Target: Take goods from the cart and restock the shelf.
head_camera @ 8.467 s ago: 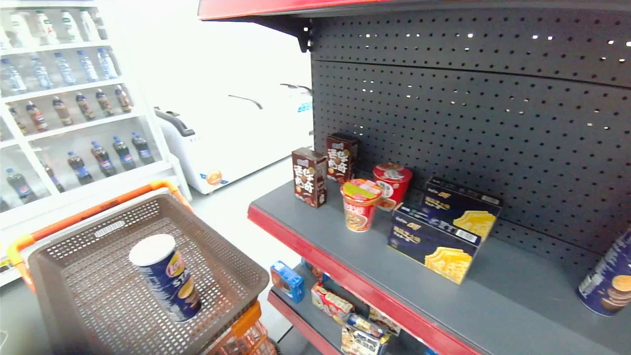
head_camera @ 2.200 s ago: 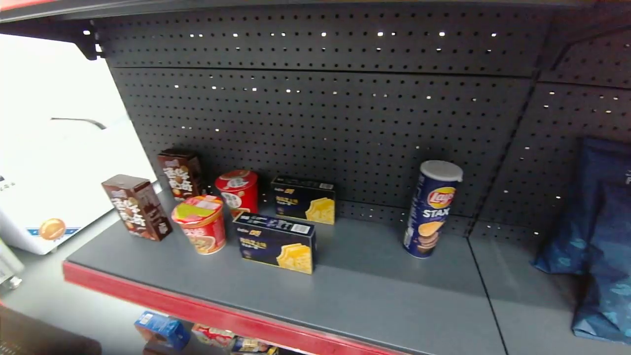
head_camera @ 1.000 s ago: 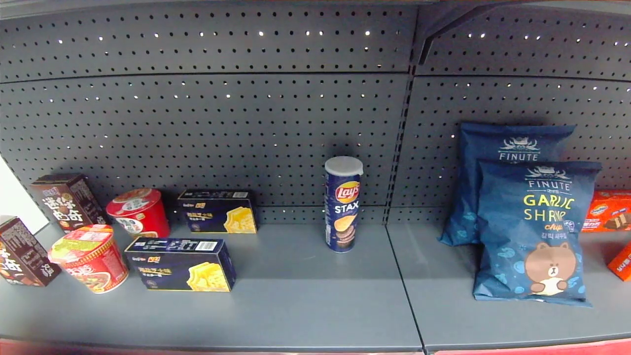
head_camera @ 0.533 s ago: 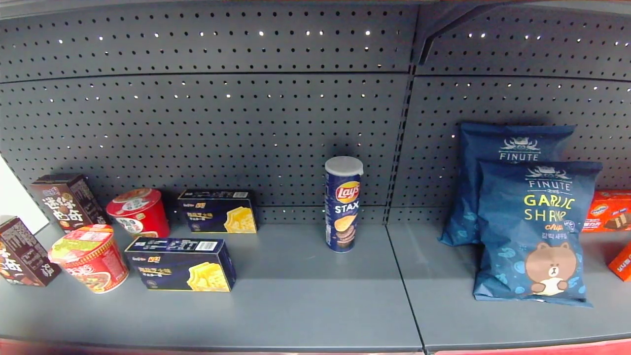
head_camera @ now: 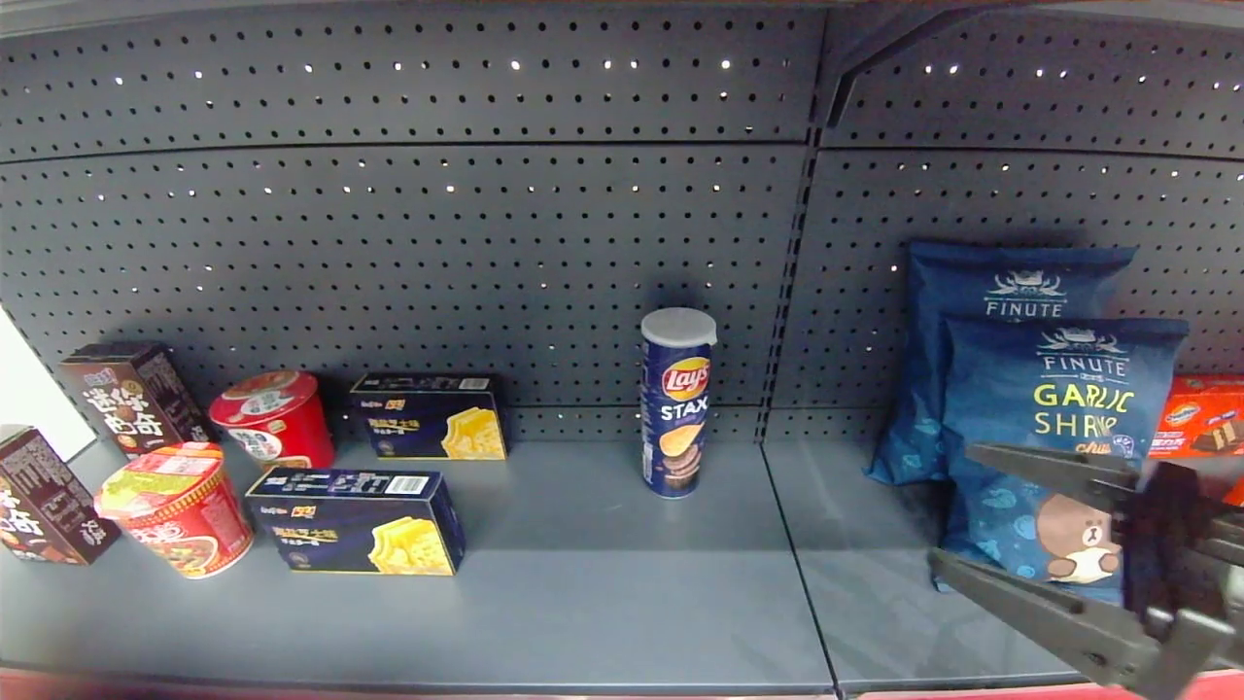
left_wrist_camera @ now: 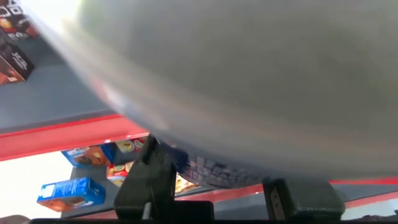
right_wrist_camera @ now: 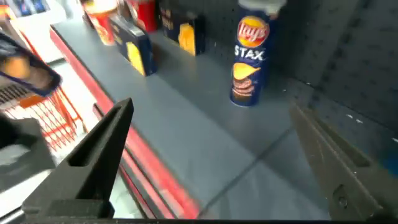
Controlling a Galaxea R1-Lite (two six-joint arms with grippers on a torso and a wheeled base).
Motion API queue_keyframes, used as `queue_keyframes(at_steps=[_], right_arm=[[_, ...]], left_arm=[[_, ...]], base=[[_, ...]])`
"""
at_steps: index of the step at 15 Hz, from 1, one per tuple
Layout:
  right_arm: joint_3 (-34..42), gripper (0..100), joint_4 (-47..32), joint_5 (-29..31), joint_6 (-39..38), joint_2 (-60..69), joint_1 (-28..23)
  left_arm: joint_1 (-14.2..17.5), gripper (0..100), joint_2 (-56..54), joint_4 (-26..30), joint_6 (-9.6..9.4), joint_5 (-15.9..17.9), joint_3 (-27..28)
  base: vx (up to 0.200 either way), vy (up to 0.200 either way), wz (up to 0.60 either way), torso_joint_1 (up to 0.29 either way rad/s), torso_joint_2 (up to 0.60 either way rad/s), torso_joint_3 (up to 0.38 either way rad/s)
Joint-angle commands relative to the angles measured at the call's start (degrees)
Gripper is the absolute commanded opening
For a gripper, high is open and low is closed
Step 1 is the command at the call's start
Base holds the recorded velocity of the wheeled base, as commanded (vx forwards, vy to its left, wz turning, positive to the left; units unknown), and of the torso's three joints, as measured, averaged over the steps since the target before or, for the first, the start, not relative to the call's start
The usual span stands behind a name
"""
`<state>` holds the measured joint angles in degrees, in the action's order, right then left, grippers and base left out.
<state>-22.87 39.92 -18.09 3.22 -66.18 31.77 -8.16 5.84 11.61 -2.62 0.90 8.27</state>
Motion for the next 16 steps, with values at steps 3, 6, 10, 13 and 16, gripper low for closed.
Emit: queue_keyframes(at_steps=[3, 6, 10, 13, 16], right_arm=[[-13.78, 100, 10.17, -10.12, 2.93, -26.98, -4.87], [-20.02, 100, 10.0, -14.08, 2.93, -33.05, -5.23], [-21.87, 100, 11.14, -15.13, 4.25, -37.62, -5.31], [-23.62, 100, 11.4, -19.0, 5.75, -41.31, -6.46], [-29.78, 100, 11.67, -20.41, 6.36, -47.02, -8.21]], left_arm=[[-0.02, 0, 0.14, -0.09, 0.07, 0.94, 0.17], [-0.02, 0, 0.14, -0.09, 0.07, 2.17, 0.08], [-0.02, 0, 0.14, -0.09, 0.07, 2.17, 0.17], [-0.02, 0, 0.14, 0.0, -0.1, 2.35, 0.0], [-0.02, 0, 0.14, 0.26, -0.1, 4.2, -0.09]], base=[[0.0, 0.0, 0.0, 0.0, 0.0, 0.0], [0.0, 0.0, 0.0, 0.0, 0.0, 0.0], [0.0, 0.0, 0.0, 0.0, 0.0, 0.0], [0.0, 0.0, 0.0, 0.0, 0.0, 0.0], [0.0, 0.0, 0.0, 0.0, 0.0, 0.0]])
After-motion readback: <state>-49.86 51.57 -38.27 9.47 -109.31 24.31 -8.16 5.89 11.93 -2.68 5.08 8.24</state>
